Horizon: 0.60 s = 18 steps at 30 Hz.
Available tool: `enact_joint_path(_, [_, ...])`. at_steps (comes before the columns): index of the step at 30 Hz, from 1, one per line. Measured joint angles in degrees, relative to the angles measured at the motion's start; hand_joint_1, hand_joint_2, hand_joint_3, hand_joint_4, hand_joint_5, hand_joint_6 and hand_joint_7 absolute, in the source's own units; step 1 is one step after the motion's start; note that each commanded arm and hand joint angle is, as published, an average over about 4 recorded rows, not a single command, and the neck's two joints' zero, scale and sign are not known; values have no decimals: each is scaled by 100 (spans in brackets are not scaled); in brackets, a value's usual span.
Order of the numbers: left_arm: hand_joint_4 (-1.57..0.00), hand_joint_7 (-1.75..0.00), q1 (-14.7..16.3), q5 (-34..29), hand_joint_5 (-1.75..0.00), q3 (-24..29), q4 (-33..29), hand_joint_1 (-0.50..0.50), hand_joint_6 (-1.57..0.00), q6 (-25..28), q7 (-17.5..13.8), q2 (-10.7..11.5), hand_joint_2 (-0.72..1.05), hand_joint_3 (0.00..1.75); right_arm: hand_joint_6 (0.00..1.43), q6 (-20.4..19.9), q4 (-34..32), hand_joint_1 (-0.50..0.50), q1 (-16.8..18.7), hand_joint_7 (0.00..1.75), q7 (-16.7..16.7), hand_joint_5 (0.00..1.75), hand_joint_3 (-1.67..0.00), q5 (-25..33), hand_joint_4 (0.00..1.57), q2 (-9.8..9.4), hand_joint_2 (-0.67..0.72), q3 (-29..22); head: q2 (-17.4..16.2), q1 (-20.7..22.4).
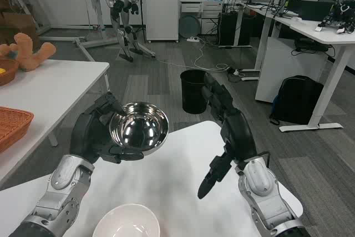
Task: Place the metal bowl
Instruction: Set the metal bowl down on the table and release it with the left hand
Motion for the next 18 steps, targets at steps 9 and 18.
enact_joint_path(9, [-144, -168, -358, 325, -175, 125, 194, 3, -84, 161, 8, -373, 34, 61, 0, -96, 311, -42, -215, 3, -16, 0, 0, 313, 0, -201, 66, -9, 106, -105])
enact_joint_path(18, [-146, -168, -358, 330, -175, 125, 200, 3, -84, 168, 8, -385, 34, 61, 0, -96, 311, -42, -216, 0, -16, 0, 0, 316, 0, -214, 66, -9, 123, -129])
